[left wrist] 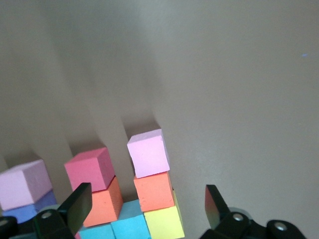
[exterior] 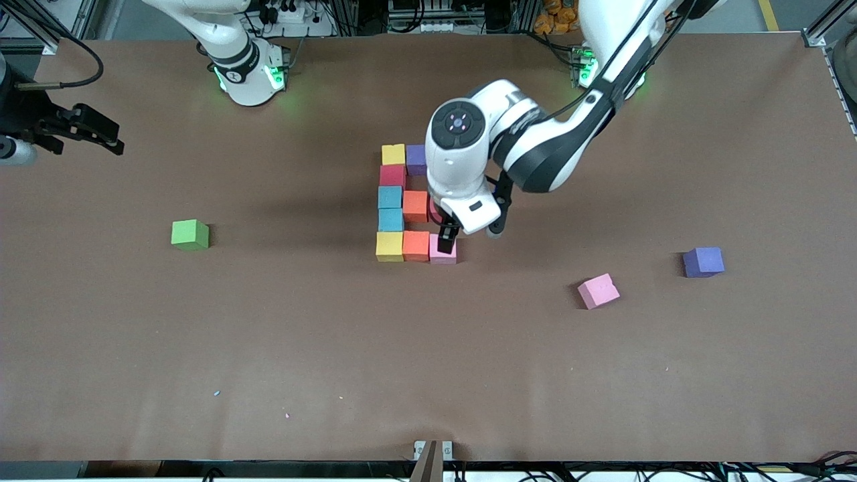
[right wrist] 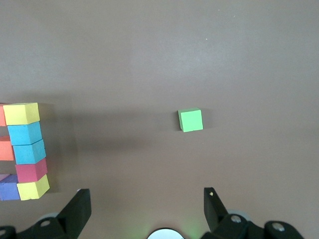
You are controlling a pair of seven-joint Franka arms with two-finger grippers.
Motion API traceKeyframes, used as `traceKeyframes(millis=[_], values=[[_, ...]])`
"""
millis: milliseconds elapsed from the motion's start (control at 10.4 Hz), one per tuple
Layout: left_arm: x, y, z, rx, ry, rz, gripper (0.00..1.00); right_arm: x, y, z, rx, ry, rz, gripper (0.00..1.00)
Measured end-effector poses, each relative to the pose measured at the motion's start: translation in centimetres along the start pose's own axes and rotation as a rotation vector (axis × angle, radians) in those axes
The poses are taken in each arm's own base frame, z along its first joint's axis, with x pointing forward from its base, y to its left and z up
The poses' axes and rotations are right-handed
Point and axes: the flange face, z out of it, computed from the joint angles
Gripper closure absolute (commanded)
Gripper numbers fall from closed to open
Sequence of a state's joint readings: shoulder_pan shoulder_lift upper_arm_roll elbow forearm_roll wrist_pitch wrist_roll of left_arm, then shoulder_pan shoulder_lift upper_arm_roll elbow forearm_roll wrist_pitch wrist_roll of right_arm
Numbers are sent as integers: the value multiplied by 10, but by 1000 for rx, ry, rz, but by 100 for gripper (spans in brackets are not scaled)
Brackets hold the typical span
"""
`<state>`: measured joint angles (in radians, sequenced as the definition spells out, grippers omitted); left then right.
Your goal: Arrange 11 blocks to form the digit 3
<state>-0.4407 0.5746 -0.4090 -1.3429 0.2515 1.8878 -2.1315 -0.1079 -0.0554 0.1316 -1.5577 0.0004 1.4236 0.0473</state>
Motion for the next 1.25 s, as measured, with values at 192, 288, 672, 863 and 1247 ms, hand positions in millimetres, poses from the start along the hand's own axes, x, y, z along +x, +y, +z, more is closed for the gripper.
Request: traceKeyframes(millis=[192, 288, 672, 863, 1247], values=[[28, 2, -31, -9, 21, 87, 0, 0, 21, 0, 4, 0, -6, 0], [50, 3, -50, -5, 39, 136, 0, 0, 32, -1, 0, 1, -5, 0], [98, -7, -99, 19, 83, 330, 0, 0, 33, -1, -18, 1, -12, 0], [110, -11, -103, 58, 94, 436, 0, 0, 33, -2, -20, 1, -13, 0], [147, -11, -108, 117, 97, 589, 0, -1, 33, -14, -31, 30, -20, 0]])
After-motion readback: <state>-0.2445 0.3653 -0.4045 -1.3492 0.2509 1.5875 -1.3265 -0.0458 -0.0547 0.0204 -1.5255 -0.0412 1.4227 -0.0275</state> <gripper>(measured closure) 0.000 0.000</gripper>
